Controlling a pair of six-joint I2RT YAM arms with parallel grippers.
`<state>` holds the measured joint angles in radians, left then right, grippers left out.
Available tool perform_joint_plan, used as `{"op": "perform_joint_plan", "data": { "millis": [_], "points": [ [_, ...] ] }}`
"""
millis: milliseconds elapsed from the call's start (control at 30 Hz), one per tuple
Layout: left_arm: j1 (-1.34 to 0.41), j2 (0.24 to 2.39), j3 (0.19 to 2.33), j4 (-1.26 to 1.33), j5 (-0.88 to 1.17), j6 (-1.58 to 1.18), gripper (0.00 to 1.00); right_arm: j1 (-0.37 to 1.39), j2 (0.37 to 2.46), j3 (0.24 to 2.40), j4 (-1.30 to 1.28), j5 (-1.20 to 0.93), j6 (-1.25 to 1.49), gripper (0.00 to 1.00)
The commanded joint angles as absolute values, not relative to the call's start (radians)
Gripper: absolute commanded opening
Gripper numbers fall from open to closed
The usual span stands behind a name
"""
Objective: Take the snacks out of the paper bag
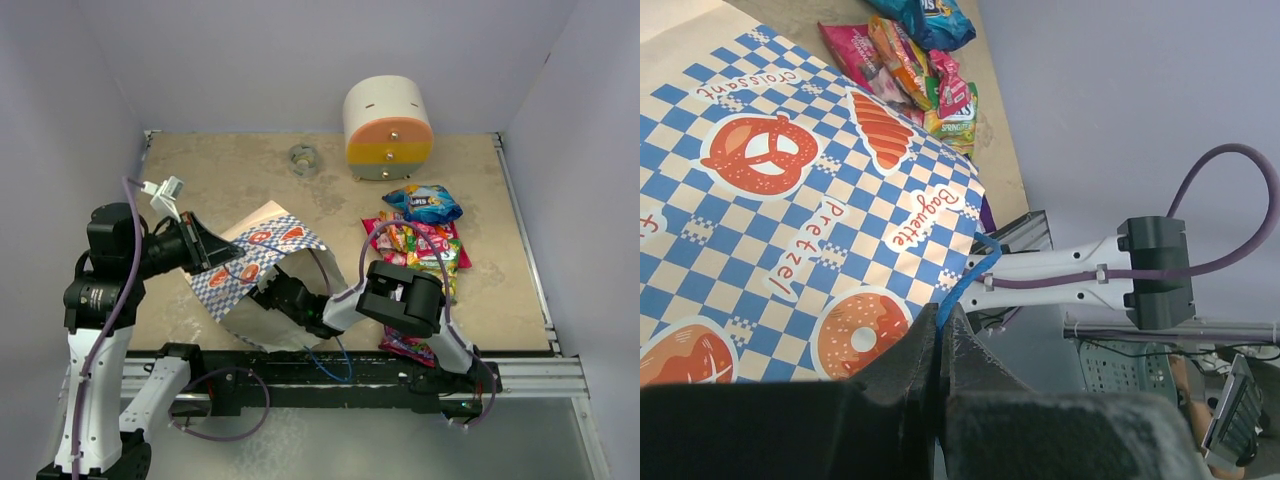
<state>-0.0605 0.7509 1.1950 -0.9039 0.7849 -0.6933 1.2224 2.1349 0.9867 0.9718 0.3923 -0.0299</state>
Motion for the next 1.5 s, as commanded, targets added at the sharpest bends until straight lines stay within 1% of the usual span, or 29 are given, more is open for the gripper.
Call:
{"op": "perform_joint_plan", "data": {
  "millis": [0, 100, 200, 367, 567, 700, 833, 967, 1167, 1300, 1467],
  "points": [
    [-0.063, 0.742, 1.243, -0.94, 0.746, -0.658, 0.0, 1.208, 2.106, 0.968, 1.007, 0.49, -0.031, 0.49],
    [-0.063, 0.743, 1.247, -0.986, 0.723, -0.624, 0.0, 1.192, 2.083, 0.954, 1.017, 0.52, -0.038, 0.42],
    [-0.063, 0.737, 1.242, -1.026, 0.699, -0.589, 0.0, 1.184, 2.058, 0.93, 1.041, 0.538, -0.074, 0.36],
    [-0.063, 0.729, 1.228, -1.043, 0.678, -0.567, 0.0, 1.184, 2.006, 0.873, 1.073, 0.494, -0.134, 0.21],
    [-0.064, 0.74, 1.229, -1.023, 0.678, -0.568, 0.0, 1.184, 1.934, 0.781, 1.179, 0.406, -0.227, 0.13],
    [-0.063, 0.757, 1.235, -1.002, 0.682, -0.571, 0.0, 1.184, 1.879, 0.754, 1.168, 0.369, -0.27, 0.05],
    [-0.063, 0.772, 1.245, -0.975, 0.686, -0.576, 0.0, 1.184, 1.821, 0.729, 1.132, 0.365, -0.268, 0.0],
    [-0.063, 0.781, 1.253, -0.944, 0.688, -0.588, 0.0, 1.184, 1.751, 0.722, 1.049, 0.368, -0.242, 0.0],
    [-0.063, 0.795, 1.273, -0.898, 0.69, -0.605, 0.0, 1.184, 1.586, 0.688, 0.89, 0.373, -0.164, 0.0],
    [-0.063, 0.8, 1.28, -0.859, 0.676, -0.614, 0.0, 1.184, 1.436, 0.666, 0.741, 0.356, -0.13, 0.0],
    [-0.063, 0.817, 1.297, -0.814, 0.659, -0.638, 0.0, 1.185, 1.195, 0.674, 0.501, 0.383, -0.086, 0.0]
  ]
}}
